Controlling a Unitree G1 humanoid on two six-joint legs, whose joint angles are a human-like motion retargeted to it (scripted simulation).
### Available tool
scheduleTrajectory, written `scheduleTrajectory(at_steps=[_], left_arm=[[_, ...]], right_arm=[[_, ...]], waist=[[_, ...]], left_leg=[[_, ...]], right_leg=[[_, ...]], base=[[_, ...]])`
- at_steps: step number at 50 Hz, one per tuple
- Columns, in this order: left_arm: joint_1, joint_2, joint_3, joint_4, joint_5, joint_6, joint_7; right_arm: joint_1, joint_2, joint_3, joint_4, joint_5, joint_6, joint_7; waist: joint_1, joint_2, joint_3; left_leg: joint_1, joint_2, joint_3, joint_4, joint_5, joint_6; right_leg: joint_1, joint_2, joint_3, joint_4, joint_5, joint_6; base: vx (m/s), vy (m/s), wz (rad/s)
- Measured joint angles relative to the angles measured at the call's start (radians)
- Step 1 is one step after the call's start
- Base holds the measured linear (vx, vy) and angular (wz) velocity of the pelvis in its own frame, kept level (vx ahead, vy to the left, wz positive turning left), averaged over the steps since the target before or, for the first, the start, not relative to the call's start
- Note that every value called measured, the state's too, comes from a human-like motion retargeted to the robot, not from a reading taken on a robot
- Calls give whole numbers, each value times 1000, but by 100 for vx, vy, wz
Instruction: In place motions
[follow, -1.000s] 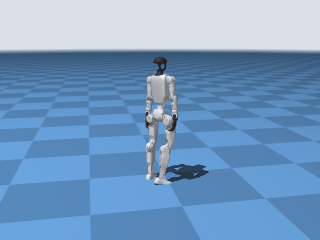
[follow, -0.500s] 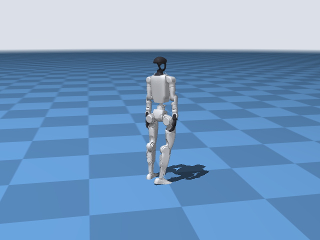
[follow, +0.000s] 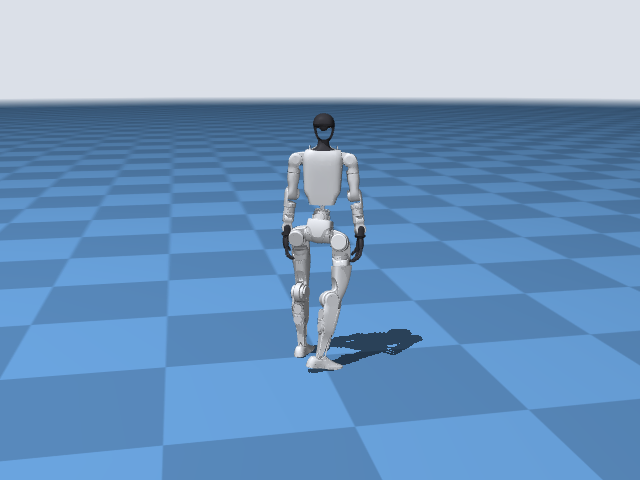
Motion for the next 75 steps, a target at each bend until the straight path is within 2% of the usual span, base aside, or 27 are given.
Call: scheduleTrajectory(at_steps=[6, 14, 15, 17, 20, 25, 30, 39, 50, 61, 65, 69, 75], left_arm=[[-40, 20, 3, 9, 6, 9, 6], [-55, 24, -2, 37, 24, -2, 18], [-53, 26, -8, 47, 39, -7, 25], [-56, 35, -33, 62, 83, -9, 45], [-44, 35, -36, 68, 110, -10, 59], [-37, 28, 11, 88, 86, -3, 45], [-47, 33, 4, 96, 78, 0, 45], [-33, 30, 66, 68, -23, -20, 2], [38, 56, 51, 63, -13, -3, -31], [114, 63, 96, 33, 5, 39, -94], [109, 70, 99, -3, 9, 56, -123], [87, 69, 83, -21, -8, 38, -104], [48, 34, 70, -21, -13, 39, -112]], right_arm=[[35, 5, -12, -42, -6, -25, 17], [37, 4, -34, -33, -59, -22, 3], [35, 2, -38, -33, -57, -21, 1], [22, -2, -55, -38, -51, -20, 0], [4, -8, -54, -54, -44, -24, -3], [-20, -3, -33, -96, -34, -34, -1], [-42, 16, -22, -129, -32, -43, 8], [-55, 51, 19, -153, -64, -47, 42], [-87, 43, 92, -183, -77, -21, 63], [-123, 30, 145, -168, -79, -2, 45], [-123, 28, 113, -123, -44, 19, 15], [-112, 25, 76, -74, -5, 29, -15], [-93, 17, 67, 7, -18, 39, -33]], waist=[[131, -38, 59], [318, -58, 129], [328, -56, 131], [243, -38, 115], [216, -32, 108], [388, -34, 147], [389, -29, 157], [284, -33, 138], [60, 0, 113], [-211, 84, 54], [-251, 101, 52], [-261, 116, 54], [-310, 152, 59]], left_leg=[[6, -49, -82, -8, 48, 12], [28, -84, -138, -21, 89, -18], [29, -89, -148, -23, 94, -24], [73, -115, -267, -78, 123, -11], [66, -115, -315, -87, 129, -39], [10, -85, -159, -39, 123, -57], [10, -87, -155, -35, 120, -42], [20, -66, -120, -40, 82, 11], [54, 24, 42, -18, -22, 78], [129, 118, 328, -43, -110, 84], [167, 132, 423, -54, -132, 78], [195, 143, 508, -57, -150, 66], [206, 156, 546, -46, -168, 61]], right_leg=[[64, 0, -112, 21, -6, 35], [136, 11, -206, 45, -3, 70], [143, 15, -223, 45, -2, 74], [147, 73, -343, 27, -1, 79], [137, 94, -403, 14, 5, 79], [136, 51, -261, 33, 1, 79], [132, 43, -247, 40, -2, 79], [90, 20, -142, 45, -3, 59], [-45, 2, 177, 48, 29, -26], [-190, 44, 450, 16, 118, -98], [-215, 59, 515, -7, 153, -118], [-242, 68, 582, -5, 172, -129], [-255, 77, 617, 3, 182, -134]], base=[[30, 18, 134], [20, 16, 105], [8, 13, 201], [-1, 10, 284], [1, 8, 121], [10, 4, -123], [1, -1, -8], [-4, -17, -62], [-40, -22, -168], [-59, 14, -183], [-47, 32, -146], [-33, 33, -110], [-23, 32, -35]])
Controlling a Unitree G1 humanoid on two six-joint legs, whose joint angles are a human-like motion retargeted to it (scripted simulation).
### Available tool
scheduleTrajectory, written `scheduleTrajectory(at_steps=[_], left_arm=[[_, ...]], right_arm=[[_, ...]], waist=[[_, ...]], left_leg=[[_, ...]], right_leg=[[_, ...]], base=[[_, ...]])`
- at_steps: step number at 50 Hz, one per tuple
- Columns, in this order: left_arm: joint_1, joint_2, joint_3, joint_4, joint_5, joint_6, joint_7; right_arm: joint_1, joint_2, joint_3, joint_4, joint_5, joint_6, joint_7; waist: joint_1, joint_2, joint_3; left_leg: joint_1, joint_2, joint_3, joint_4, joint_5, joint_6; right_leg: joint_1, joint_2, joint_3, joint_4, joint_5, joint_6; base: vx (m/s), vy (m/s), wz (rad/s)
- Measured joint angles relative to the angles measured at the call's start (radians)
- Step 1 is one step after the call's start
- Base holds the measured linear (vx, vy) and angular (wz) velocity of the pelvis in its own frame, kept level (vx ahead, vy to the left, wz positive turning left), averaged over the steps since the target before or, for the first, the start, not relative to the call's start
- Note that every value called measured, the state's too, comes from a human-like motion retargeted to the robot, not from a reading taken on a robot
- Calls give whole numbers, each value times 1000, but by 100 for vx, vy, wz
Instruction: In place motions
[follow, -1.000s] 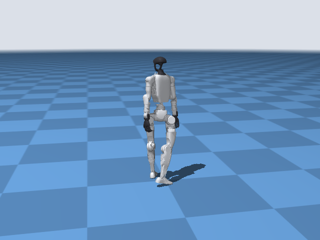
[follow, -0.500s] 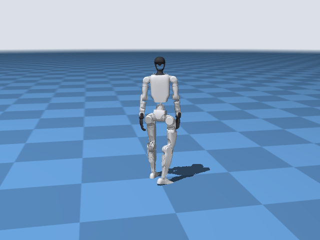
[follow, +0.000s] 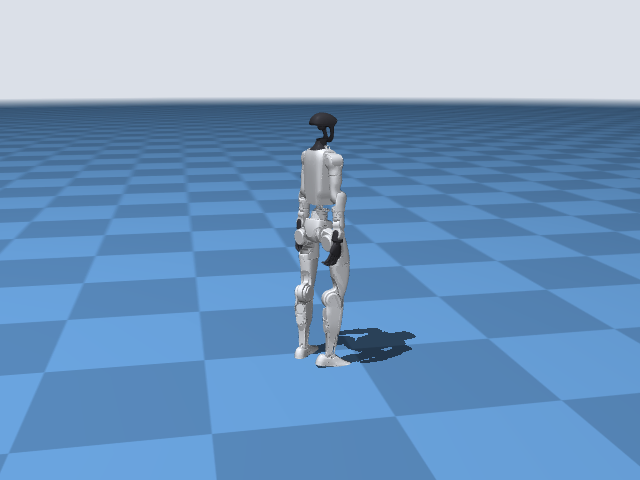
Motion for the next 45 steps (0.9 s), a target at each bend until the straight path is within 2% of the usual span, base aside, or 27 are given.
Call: scheduleTrajectory(at_steps=[5, 10, 14, 23, 35, 45], left_arm=[[-7, -42, 7, -3, 14, 5, -17], [6, -73, 18, -3, 11, 1, -5], [21, -80, 26, 26, -8, -1, 24], [36, -67, 43, 80, -19, 9, 66], [15, -57, 26, 60, -14, 11, 53], [10, -58, 14, 67, -19, 3, 52]], right_arm=[[37, 7, -16, 59, -8, 5, -12], [74, 29, -72, 73, 103, -8, -20], [78, 38, -93, 63, 154, -10, -32], [22, 13, -46, 10, 32, -7, -41], [-20, 14, -72, -48, 93, -18, 12], [-23, 32, -33, -27, 22, -14, 30]], waist=[[-33, 17, -25], [-6, 5, -41], [-50, 7, -45], [-46, -10, -59], [-36, -32, -57], [-45, -40, -67]], left_leg=[[-13, -5, -10, 3, -3, 0], [-11, -12, 18, 1, -7, -4], [-12, -10, -23, 4, -3, -4], [-4, -6, -12, 5, -8, -7], [2, -10, -27, 8, -9, -7], [1, -10, -13, 3, -17, -13]], right_leg=[[-17, 2, 1, 8, -5, -9], [-26, 16, 34, 15, -14, -26], [-21, 2, 2, 18, -11, -16], [-22, -1, 25, 27, -16, -9], [-9, -8, 18, 31, -22, -5], [-23, -14, 24, 34, -25, 2]], base=[[-3, 21, 8], [4, 8, -22], [8, 0, 45], [7, -2, -5], [0, 0, 0], [-3, 0, -9]])
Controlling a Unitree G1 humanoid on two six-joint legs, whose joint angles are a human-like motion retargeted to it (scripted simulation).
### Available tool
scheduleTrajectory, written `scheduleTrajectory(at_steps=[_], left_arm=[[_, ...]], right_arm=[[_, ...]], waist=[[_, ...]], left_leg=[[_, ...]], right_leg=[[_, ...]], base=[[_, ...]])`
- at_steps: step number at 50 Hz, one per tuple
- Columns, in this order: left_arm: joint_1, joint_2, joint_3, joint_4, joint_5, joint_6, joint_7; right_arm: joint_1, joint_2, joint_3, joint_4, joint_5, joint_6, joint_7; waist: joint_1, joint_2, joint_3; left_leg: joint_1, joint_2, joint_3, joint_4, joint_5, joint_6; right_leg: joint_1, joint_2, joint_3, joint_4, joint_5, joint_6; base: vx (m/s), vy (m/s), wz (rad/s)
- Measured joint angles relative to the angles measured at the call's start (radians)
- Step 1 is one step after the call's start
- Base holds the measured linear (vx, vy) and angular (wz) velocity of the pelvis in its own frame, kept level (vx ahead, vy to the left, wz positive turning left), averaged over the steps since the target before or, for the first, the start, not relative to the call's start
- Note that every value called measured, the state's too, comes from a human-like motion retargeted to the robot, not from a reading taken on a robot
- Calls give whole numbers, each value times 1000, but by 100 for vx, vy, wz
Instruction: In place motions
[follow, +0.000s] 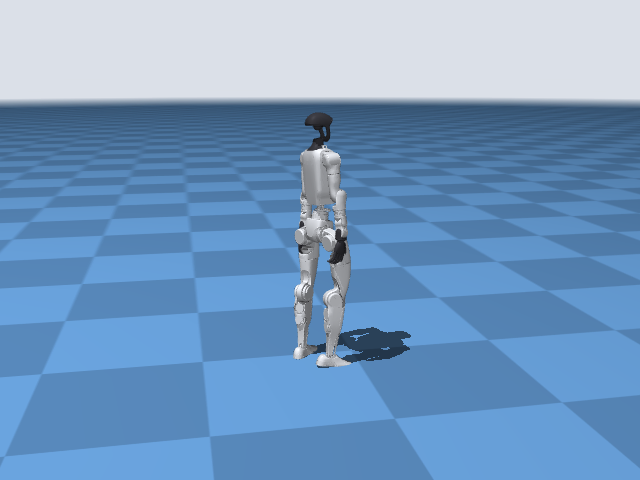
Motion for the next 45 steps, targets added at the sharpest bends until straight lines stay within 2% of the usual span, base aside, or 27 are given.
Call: scheduleTrajectory(at_steps=[12, 26, 35, 45], left_arm=[[40, 0, -26, 33, 26, 6, 17], [26, 11, -42, -8, 37, 16, -26], [-27, 34, -64, -35, 42, 20, -42], [-52, 13, -81, -46, 44, 10, -54]], right_arm=[[-11, 7, 10, -11, -11, 4, 4], [-25, 3, 6, 3, -11, 13, -20], [1, 6, -18, 57, 16, 23, -43], [19, -5, -39, 127, 29, 35, -65]], waist=[[-58, 14, -9], [-150, 58, -9], [-225, 99, -8], [-245, 125, -11]], left_leg=[[30, 33, 145, 5, -47, -30], [93, 77, 453, 3, -101, -90], [96, 92, 524, 6, -116, -107], [95, 97, 558, 8, -121, -117]], right_leg=[[-56, 17, 88, 1, 33, 16], [-155, 97, 314, -5, 107, 32], [-186, 149, 415, -23, 140, 40], [-195, 171, 458, -32, 147, 42]], base=[[-11, 6, -63], [-10, 15, -110], [-3, 13, -67], [-1, 4, -26]])
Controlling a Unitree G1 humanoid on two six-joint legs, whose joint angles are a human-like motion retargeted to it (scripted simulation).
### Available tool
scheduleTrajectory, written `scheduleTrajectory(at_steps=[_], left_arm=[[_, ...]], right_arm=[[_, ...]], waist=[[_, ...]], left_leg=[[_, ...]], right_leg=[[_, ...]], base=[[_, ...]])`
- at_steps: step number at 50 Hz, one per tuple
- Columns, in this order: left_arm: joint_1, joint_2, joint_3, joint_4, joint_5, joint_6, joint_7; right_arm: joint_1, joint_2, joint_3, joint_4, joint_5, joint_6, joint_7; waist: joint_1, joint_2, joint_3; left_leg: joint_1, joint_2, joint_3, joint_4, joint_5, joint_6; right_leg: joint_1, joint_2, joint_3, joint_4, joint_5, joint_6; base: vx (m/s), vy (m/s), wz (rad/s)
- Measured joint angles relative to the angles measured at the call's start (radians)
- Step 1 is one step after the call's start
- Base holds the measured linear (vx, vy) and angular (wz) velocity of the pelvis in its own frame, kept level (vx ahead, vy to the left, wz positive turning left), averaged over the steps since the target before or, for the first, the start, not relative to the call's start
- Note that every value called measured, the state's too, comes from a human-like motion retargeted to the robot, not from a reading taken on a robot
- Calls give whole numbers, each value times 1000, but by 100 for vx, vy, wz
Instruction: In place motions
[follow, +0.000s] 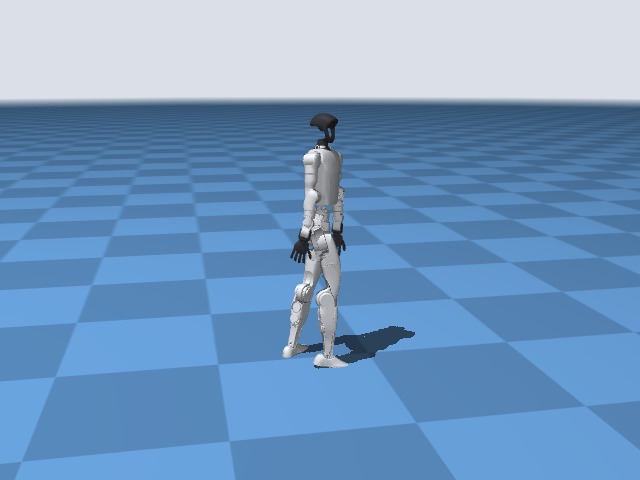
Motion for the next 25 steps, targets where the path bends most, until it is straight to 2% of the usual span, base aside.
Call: scheduleTrajectory(at_steps=[14, 25], left_arm=[[34, -13, -2, 13, 31, 2, -6], [49, 0, -3, 22, 33, 2, 5]], right_arm=[[-12, 8, 10, -75, 13, -15, 17], [-23, 5, 29, -124, 8, -30, 42]], waist=[[24, -13, -1], [92, -58, 4]], left_leg=[[-11, 4, -69, 8, 12, 10], [-44, -8, -232, 24, 33, 41]], right_leg=[[35, -40, -105, 2, -44, -22], [106, -104, -275, 4, -98, -32]], base=[[-1, -5, 38], [2, -21, 86]])
